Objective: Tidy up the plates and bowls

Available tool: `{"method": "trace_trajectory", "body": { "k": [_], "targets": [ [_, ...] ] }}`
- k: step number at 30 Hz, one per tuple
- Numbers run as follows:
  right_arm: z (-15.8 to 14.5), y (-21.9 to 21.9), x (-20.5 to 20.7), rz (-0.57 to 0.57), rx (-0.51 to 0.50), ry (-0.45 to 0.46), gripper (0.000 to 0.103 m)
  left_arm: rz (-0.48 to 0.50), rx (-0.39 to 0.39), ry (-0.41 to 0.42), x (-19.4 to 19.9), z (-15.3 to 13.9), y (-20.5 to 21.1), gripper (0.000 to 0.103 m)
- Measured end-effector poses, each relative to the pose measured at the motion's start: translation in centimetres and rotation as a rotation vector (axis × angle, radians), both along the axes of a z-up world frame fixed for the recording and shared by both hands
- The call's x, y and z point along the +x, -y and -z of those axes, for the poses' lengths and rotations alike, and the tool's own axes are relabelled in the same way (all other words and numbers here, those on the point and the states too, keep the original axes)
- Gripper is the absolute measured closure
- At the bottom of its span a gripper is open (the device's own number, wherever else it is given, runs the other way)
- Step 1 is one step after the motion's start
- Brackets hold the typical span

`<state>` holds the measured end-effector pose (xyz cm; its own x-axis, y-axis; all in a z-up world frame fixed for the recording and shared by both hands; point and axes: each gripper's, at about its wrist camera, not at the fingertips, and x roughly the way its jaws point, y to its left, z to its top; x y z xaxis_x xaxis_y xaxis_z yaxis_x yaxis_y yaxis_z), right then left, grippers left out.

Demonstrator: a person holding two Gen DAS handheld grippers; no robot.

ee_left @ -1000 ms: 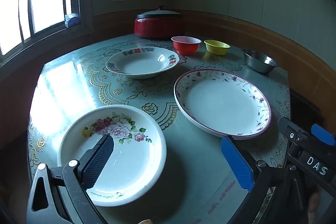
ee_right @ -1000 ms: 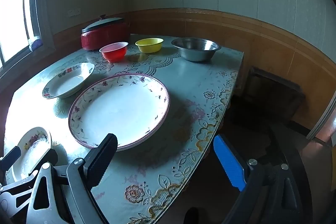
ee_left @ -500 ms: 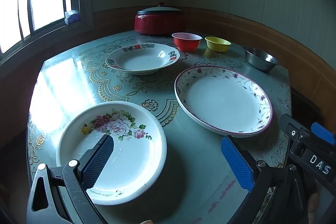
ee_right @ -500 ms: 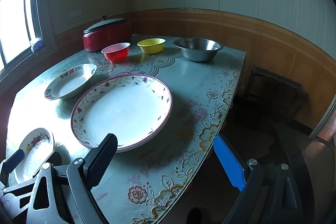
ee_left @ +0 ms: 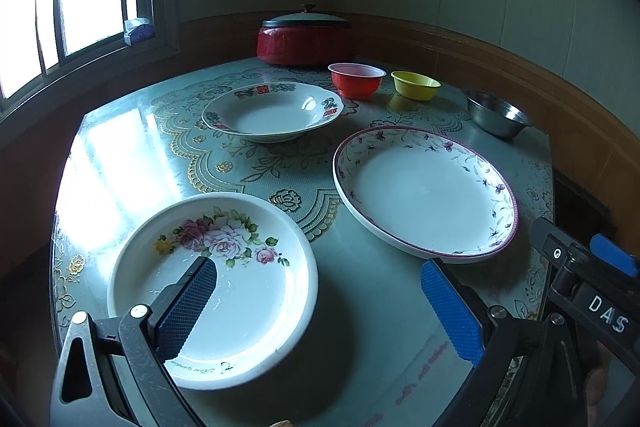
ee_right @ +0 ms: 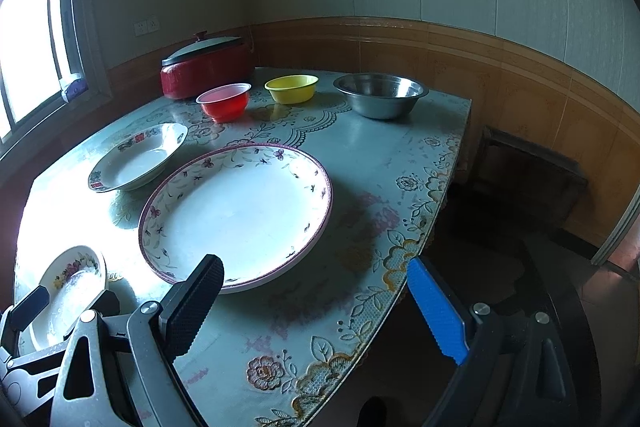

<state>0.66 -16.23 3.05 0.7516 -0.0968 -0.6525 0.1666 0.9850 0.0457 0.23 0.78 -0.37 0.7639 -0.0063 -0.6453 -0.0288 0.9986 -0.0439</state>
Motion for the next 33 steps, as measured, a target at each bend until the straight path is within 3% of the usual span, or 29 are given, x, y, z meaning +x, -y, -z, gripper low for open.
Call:
{"method": "trace_trajectory", "body": {
  "k": [33],
  "targets": [
    [0.18,0.10,0.33,-0.006,0.013,-0.003,0.008,0.001,0.001,-0.006,-0.15,0.50,0.17,0.000]
  ]
}}
